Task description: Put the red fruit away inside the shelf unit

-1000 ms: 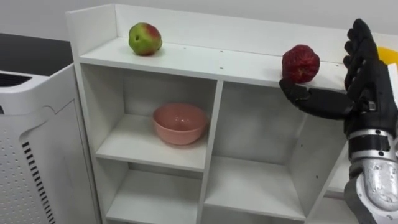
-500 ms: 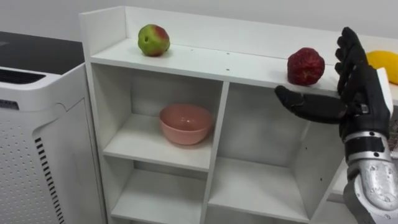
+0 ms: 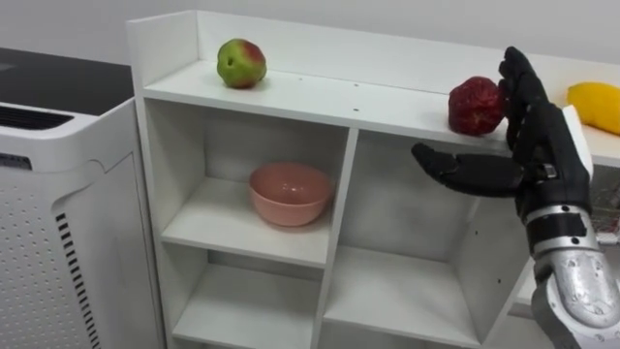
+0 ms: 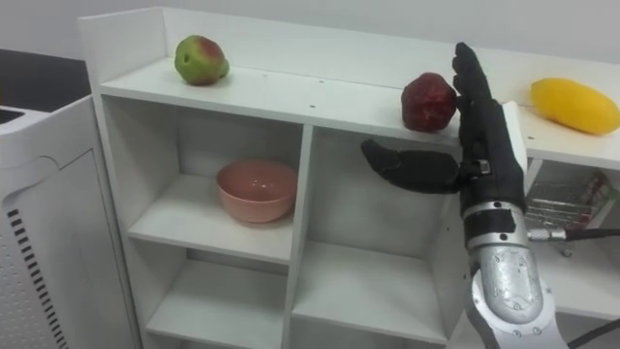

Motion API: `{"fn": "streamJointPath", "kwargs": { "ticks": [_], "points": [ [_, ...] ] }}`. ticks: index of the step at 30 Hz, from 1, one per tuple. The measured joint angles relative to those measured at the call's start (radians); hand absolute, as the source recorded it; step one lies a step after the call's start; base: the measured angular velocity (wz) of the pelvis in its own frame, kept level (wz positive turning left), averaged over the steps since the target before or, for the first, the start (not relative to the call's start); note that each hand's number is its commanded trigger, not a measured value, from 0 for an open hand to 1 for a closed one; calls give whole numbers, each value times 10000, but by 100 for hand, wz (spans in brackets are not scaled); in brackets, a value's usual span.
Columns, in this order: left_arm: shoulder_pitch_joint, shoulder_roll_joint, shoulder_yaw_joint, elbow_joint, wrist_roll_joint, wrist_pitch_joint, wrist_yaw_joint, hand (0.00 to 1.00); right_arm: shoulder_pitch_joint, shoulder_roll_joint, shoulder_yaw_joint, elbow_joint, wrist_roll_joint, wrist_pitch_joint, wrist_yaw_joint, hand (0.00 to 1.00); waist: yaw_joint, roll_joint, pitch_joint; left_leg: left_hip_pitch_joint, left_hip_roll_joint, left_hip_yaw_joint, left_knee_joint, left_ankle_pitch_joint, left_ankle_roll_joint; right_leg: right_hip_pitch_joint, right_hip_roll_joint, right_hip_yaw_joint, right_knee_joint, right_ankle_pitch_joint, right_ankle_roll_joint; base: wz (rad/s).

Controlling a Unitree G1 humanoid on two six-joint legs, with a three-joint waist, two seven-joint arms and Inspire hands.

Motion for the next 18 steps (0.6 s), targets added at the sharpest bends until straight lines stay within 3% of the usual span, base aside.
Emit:
{"fn": "streamJointPath", "kwargs": {
  "ticks": [18],
  "points": [
    [25,44,1,-216,189,49,-251,0,-318,-107,22,42,-34,2,-103,100,10,-32,3,5,-1,-14,-24,-1,-1,2,4,-14,-5,0,0,0]
  ]
}}
